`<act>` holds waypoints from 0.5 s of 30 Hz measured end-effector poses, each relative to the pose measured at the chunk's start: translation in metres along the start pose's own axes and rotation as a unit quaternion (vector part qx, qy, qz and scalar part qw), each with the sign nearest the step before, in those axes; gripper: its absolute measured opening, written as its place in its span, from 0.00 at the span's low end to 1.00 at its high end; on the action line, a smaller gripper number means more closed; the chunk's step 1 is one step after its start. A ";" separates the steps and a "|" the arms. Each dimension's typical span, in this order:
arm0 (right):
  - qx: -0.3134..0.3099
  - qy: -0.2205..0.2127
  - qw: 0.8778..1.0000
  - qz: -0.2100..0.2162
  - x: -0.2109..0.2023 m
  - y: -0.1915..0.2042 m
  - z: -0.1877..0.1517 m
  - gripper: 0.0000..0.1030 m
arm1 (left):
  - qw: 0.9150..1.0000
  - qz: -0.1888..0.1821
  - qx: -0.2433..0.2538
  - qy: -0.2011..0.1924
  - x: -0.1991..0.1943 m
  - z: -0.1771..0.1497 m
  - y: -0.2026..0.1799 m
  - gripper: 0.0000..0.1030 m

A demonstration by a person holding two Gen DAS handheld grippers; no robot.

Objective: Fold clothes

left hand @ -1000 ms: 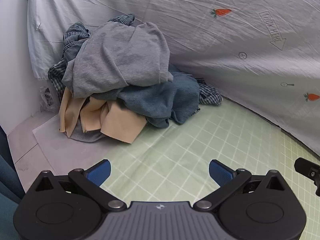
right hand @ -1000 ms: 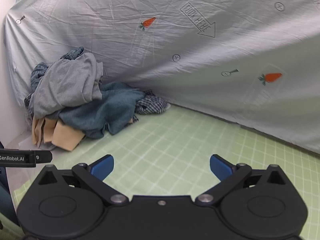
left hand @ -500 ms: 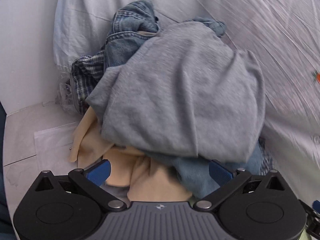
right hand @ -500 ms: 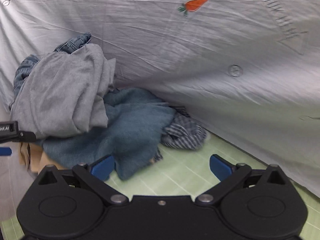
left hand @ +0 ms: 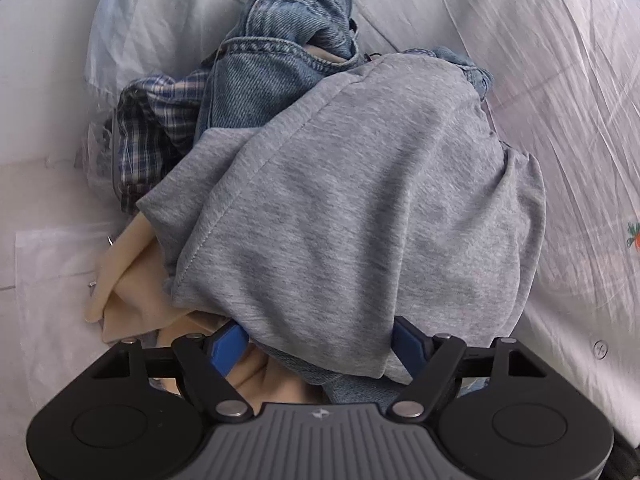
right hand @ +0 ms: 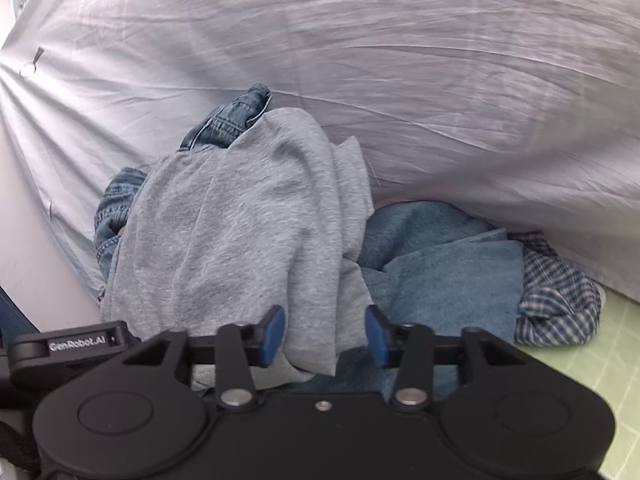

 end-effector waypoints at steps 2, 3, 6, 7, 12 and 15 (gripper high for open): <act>-0.003 0.014 1.000 0.014 0.005 0.006 -0.002 0.10 | 1.000 -0.001 -0.003 -0.001 0.002 0.000 0.000 0.69; -0.009 0.017 1.000 0.020 0.004 0.009 -0.005 0.01 | 1.000 -0.003 -0.003 -0.001 0.001 -0.001 -0.001 0.65; -0.035 -0.001 0.999 0.020 -0.011 0.013 -0.011 0.00 | 1.000 -0.012 -0.006 -0.005 -0.003 -0.004 -0.001 0.51; -0.036 -0.008 0.999 0.014 -0.018 0.011 -0.013 0.00 | 1.000 -0.014 -0.006 -0.006 -0.005 -0.006 -0.002 0.47; 0.006 -0.047 0.999 -0.012 -0.071 -0.025 -0.024 0.00 | 1.000 -0.022 -0.010 0.004 -0.022 -0.025 -0.007 0.39; 0.020 -0.062 0.997 -0.049 -0.108 -0.063 -0.041 0.00 | 0.999 -0.027 0.004 0.023 -0.032 -0.043 -0.008 0.39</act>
Point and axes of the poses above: each gripper's, at about its wrist camera, not at the fingertips, and x roughly the way its jaws point, y to its left, z to its top, the point moved 9 cm from there along x, roughly the way its jaws point, and after that the axes turned 13 degrees about -z, right-handed, at the moved point
